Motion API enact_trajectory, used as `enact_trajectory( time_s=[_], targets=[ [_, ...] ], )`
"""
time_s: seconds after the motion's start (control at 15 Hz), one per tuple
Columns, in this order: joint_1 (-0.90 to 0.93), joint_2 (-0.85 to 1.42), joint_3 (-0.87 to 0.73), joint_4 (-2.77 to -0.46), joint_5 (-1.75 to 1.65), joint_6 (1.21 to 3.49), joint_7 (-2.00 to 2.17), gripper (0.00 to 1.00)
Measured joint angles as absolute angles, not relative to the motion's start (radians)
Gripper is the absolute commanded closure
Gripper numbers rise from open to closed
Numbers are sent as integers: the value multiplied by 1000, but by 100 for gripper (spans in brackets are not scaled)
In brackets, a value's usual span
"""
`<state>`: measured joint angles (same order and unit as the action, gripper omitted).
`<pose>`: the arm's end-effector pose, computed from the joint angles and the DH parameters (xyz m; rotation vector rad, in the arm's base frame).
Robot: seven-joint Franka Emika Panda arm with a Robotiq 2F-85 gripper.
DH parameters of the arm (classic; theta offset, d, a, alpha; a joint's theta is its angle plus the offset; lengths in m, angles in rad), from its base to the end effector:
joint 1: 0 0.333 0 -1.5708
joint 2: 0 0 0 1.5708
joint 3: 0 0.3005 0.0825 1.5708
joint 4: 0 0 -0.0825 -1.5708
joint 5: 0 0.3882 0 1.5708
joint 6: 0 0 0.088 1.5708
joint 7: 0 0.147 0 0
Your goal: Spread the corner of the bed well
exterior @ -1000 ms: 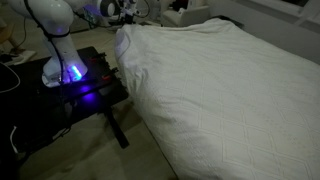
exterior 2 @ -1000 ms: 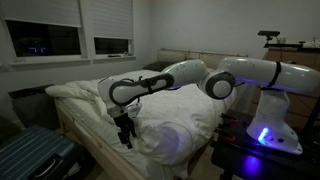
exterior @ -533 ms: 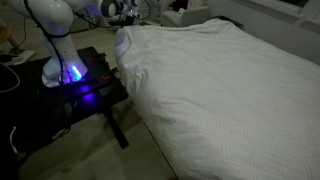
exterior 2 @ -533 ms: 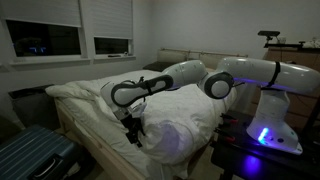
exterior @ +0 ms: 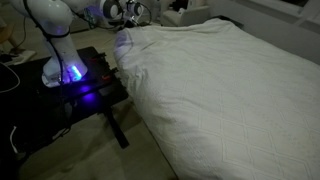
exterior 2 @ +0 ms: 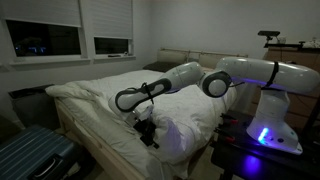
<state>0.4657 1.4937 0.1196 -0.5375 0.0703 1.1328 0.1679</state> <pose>0.5381 0.3325 0.0193 2.6824 0.4934 -1.3343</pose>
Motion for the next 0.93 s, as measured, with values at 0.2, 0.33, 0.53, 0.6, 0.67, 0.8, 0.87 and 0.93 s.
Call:
enact_trajectory(
  time_s=[0.2,0.33,0.53,0.6,0.67,0.8,0.87,0.93],
  targets=[
    [445,1494,120,-538,82,1059,182,0],
    [434,1494,119,-542,82,1049,182,26],
    [428,1494,107,-550,80,1073,182,49],
    [428,1494,105,-551,78,1097,182,58],
    [428,1494,105,-551,77,1124,181,64],
    [430,1493,106,-548,77,1179,178,80],
    [430,1492,109,-542,77,1208,169,88],
    [431,1490,112,-532,77,1236,155,95]
  ],
)
